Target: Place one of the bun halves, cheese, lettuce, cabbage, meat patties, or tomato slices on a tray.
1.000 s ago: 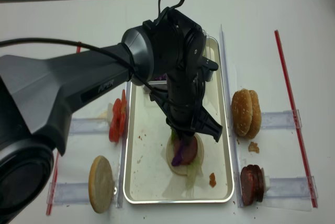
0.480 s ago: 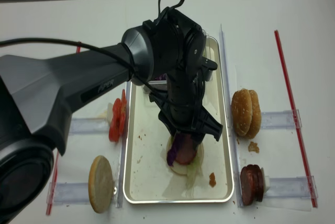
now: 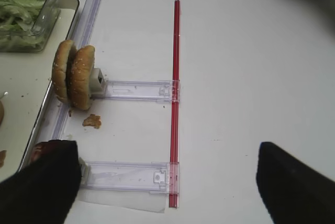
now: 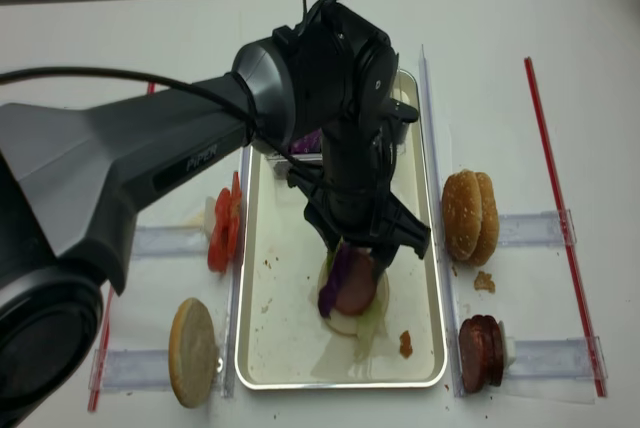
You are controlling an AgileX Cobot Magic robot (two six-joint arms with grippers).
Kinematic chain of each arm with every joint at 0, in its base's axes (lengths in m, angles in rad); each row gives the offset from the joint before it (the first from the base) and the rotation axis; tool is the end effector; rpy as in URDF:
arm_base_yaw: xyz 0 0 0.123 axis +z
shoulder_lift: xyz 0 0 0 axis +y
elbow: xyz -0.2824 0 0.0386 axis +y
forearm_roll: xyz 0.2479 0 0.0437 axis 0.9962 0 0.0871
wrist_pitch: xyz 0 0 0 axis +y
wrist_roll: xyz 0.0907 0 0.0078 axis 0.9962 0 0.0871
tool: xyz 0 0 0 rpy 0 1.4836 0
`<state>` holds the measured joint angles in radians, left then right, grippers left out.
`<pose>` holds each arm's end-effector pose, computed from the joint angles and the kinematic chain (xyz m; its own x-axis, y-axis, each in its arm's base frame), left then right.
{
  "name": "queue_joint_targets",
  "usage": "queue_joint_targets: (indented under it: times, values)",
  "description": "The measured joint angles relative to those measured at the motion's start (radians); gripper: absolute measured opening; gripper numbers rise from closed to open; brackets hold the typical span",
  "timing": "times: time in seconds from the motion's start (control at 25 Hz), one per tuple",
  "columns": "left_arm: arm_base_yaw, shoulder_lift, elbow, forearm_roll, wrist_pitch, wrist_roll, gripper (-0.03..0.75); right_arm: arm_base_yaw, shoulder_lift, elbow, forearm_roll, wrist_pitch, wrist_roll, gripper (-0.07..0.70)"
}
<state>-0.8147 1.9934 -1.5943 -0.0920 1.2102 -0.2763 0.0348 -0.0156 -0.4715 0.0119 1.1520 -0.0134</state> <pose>0.2693 -0.2970 0.2181 -0.8740 0.4854 -0.0216 0.4851 0.8691 -0.0970 -0.0082 0.0007 0.2620 -0.5454 -0.0276 -0.8378 -0.0486 0.9988 -0.0012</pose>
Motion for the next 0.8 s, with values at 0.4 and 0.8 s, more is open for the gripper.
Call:
queue_joint_targets:
  times: [0.4, 0.8]
  values:
    - [0.0, 0.0, -0.18, 0.059, 0.009, -0.047, 0.458, 0.0, 0.0, 0.0, 0.0, 0.0, 0.0, 0.679]
    - [0.016, 0.0, -0.242, 0.054, 0.018, -0.061, 0.458, 0.0, 0.0, 0.0, 0.0, 0.0, 0.0, 0.679]
